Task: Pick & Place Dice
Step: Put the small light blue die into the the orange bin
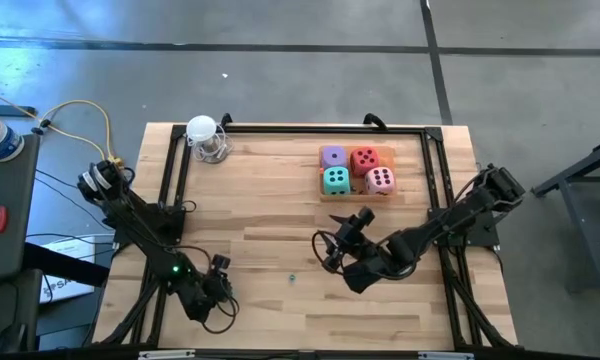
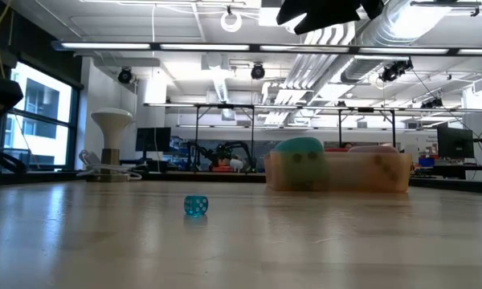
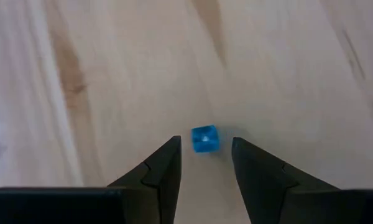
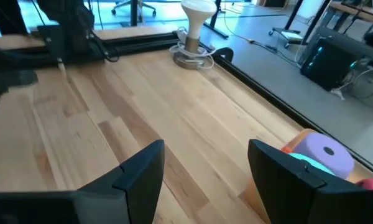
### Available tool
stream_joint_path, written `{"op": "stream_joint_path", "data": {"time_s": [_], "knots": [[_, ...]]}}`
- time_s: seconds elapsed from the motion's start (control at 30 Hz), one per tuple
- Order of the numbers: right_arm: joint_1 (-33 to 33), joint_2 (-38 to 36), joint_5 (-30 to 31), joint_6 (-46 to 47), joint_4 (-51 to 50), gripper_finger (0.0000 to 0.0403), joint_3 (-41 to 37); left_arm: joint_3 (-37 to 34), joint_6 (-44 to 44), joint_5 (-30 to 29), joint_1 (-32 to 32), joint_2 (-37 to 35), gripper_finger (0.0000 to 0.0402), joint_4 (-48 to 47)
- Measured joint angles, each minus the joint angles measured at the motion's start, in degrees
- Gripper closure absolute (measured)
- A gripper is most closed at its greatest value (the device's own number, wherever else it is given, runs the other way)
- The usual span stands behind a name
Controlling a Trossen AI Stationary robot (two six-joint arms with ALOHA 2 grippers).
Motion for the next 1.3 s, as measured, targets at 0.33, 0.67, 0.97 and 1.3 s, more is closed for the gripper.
{"op": "stream_joint_path", "data": {"time_s": [0.33, 0.67, 0.97, 1.3], "knots": [[0.2, 0.0, -0.1, -3.7, 3.1, 0.0179, 0.0, -0.1, -0.1, 0.3, 0.5, 0.4, 0.0266, 0.6], [0.2, 0.0, -0.1, -5.3, 3.7, 0.0179, 0.0, -4.6, -1.0, 1.0, 1.4, 0.4, 0.0266, 9.0], [0.2, -0.1, -0.4, -5.4, 4.1, 0.0179, 0.0, -4.7, -1.0, 1.5, 1.4, 0.4, 0.0334, 9.1], [0.2, -0.1, -13.7, -4.2, 10.1, 0.0179, 0.0, -4.5, 5.9, 1.7, 1.3, -4.0, 0.0359, 8.9]]}}
